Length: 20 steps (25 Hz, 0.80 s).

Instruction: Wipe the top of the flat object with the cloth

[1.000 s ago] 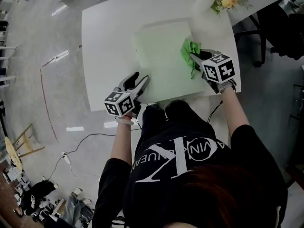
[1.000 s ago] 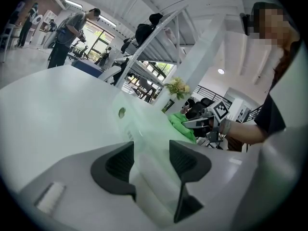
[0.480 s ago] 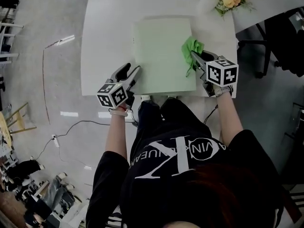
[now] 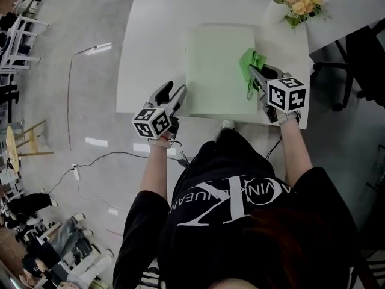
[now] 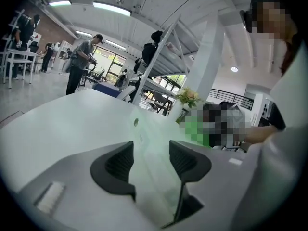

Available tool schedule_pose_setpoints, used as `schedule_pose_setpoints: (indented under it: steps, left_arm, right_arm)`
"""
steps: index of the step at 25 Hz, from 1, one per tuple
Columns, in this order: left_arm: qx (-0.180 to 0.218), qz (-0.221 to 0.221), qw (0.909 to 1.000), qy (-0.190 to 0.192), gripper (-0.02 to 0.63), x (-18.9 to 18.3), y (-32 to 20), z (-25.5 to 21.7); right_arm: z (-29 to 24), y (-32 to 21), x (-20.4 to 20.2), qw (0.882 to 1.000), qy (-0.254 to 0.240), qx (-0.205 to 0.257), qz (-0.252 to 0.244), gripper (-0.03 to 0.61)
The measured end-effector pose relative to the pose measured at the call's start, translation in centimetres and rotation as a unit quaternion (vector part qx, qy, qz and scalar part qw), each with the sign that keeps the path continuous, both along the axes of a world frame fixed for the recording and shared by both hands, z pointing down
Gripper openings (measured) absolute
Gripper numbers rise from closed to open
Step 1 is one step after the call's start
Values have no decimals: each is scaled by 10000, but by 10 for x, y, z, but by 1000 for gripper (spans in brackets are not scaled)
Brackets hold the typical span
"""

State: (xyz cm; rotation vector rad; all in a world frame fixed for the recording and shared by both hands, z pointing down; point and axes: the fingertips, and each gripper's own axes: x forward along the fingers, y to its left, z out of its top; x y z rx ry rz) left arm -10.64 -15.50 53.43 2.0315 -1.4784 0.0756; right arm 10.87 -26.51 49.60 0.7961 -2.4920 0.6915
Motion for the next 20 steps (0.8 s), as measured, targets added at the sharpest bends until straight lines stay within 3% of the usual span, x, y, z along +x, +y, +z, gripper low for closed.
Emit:
schedule_pose_setpoints:
  steps: [3,7,17,20]
  left_arm:
    - [72,-340,9994,-21,241,-19,13,-1]
    - [82,-470,9988,-60,241,-28,35,0]
    - [228,-884,9958,-10,241,-59,88,-12]
    - [233,-1038,9943,19,241,-67,103,-12]
  right_arm:
    - [-13,25,-33,9990,-258,-93,-356,51]
    - [-18,71,-85,9931,-565,-413,-941,51]
    - [-42,167,-194,9668,-1087,-920,-2120,51]
    - [-21,168,-196,9701,-570,-931,-2168,51]
